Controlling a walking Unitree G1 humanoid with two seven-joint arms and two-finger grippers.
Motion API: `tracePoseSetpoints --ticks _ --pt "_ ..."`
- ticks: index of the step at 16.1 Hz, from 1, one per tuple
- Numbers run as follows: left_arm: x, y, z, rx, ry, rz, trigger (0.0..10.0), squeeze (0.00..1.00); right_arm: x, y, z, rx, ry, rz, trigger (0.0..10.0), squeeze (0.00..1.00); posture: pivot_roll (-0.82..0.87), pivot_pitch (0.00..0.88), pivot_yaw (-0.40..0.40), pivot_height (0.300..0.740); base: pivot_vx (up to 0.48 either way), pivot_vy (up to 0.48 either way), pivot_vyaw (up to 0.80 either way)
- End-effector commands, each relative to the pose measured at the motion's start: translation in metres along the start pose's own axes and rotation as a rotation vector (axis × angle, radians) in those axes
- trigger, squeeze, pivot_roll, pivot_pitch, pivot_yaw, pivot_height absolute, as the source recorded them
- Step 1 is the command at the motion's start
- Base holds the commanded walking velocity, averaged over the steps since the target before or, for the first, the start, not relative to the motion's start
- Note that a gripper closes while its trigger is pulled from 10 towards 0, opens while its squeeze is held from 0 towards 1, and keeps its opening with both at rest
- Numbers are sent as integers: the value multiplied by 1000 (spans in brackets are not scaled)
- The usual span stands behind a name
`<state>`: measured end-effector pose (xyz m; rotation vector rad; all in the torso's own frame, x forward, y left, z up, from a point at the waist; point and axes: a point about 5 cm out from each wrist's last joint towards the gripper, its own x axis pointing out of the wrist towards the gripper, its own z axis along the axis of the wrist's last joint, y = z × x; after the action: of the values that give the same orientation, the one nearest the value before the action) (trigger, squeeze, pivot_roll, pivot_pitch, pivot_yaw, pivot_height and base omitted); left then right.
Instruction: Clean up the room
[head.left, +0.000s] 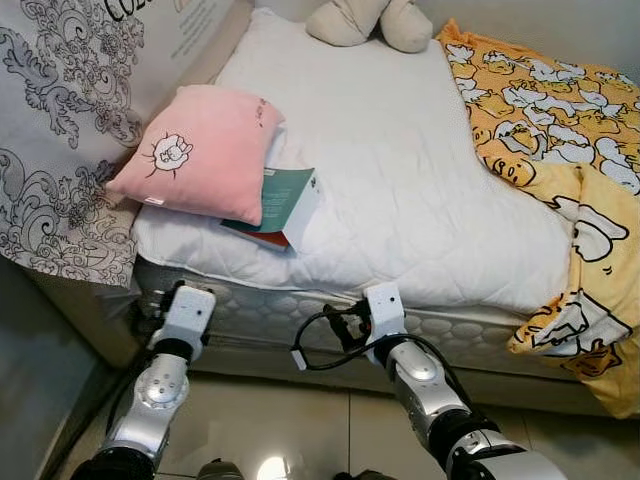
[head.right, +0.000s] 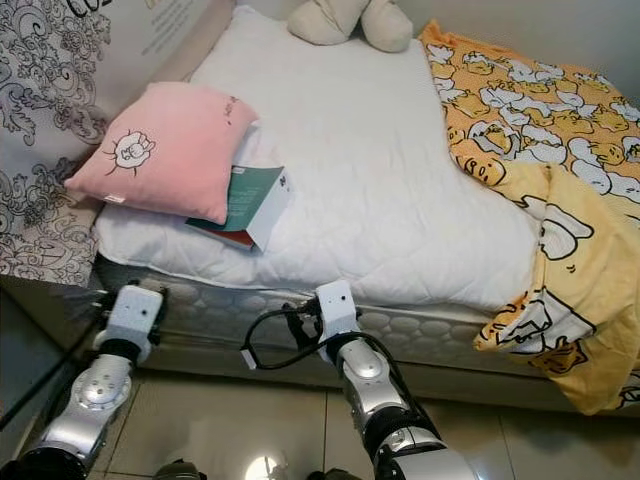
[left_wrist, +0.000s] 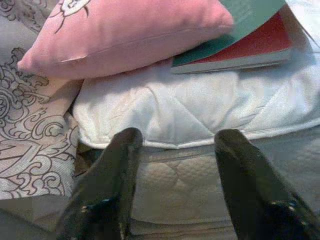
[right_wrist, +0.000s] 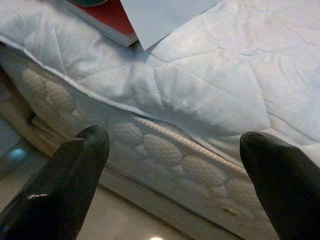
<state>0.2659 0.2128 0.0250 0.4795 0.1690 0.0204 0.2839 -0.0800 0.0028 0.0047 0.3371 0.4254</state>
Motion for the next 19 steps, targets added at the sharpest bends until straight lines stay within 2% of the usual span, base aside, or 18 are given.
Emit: tracePoseSetpoints --ticks 1,7,8,9,12,15,17,19 --pt "2 -3 5 8 -14 -2 10000 1000 1 -5 5 -29 -22 -7 10000 1000 229 44 -135 740 0 0 0" --pt "6 -9 2 -171 57 24 10000 1000 3 -5 11 -59 -33 0 10000 1000 219 53 -154 740 0 0 0" --pt "7 -9 1 -203 72 29 10000 1000 4 -6 11 -90 -25 -13 10000 1000 218 52 -156 740 0 0 0" --pt "7 -9 2 -224 64 29 10000 0 4 -9 9 -115 5 -35 10000 0 215 54 -157 740 0 0 -625" --pt "11 -11 5 -244 63 22 10000 0 3 -11 7 -133 19 -38 10000 0 210 57 -156 724 0 -450 -473" --pt "20 -6 9 -255 72 45 10000 0 2 -9 8 -153 3 -28 10000 0 204 56 -155 716 91 -413 -492" --pt "27 -3 12 -239 93 67 10000 0 3 -5 8 -180 -2 -13 10000 0 201 48 -155 716 294 -377 0" --pt "29 1 13 -242 95 96 10000 0 4 -5 11 -192 -9 -11 10000 0 200 44 -155 716 0 0 0"
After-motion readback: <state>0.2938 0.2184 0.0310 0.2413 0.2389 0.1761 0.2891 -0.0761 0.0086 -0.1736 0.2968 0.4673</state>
